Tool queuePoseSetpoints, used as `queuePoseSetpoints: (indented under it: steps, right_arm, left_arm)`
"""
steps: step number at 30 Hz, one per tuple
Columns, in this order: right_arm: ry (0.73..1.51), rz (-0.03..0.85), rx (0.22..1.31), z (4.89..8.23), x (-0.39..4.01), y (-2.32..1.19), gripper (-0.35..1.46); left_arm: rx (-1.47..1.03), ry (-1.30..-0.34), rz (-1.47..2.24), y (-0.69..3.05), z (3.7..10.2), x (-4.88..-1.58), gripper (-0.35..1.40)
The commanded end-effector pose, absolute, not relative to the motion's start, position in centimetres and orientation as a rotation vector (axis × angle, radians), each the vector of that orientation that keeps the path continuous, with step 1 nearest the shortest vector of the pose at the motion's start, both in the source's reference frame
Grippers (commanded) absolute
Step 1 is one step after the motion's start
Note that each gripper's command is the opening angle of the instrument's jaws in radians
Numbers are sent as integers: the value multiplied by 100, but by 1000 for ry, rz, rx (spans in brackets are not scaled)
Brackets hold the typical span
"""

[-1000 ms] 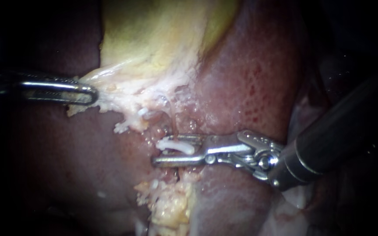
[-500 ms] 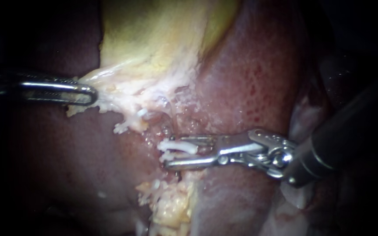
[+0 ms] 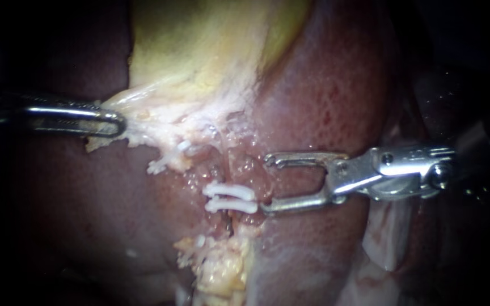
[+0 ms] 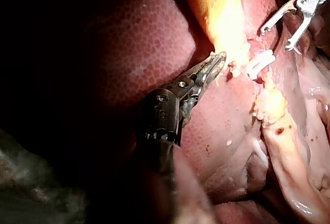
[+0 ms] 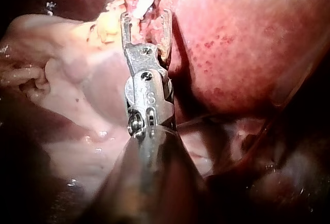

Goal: Going back second clip right tube

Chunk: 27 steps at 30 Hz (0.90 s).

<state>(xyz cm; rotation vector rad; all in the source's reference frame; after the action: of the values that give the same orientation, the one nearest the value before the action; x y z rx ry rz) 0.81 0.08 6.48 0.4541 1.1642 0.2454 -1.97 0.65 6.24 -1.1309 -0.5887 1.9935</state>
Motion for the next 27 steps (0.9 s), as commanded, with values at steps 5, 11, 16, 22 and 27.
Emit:
queuePoseSetpoints:
  steps: [5,11,16,22,27]
  right_arm:
    - [1176,202,434,633,66,11,50]
    - [1184,174,417,627,54,16,50]
    - [1188,156,403,625,50,19,50]
    - [1190,149,398,622,48,23,50]
    - [1192,144,395,621,45,24,50]
  left_arm:
    - [-1131,-590,1994,64,624,-196,-35]
    - [-1131,-589,1993,64,624,-197,-35]
    - [-1132,-591,1995,62,628,-202,-35]
    - [-1140,-607,2001,56,644,-218,-35]
    - [-1143,-616,2003,59,658,-231,-35]
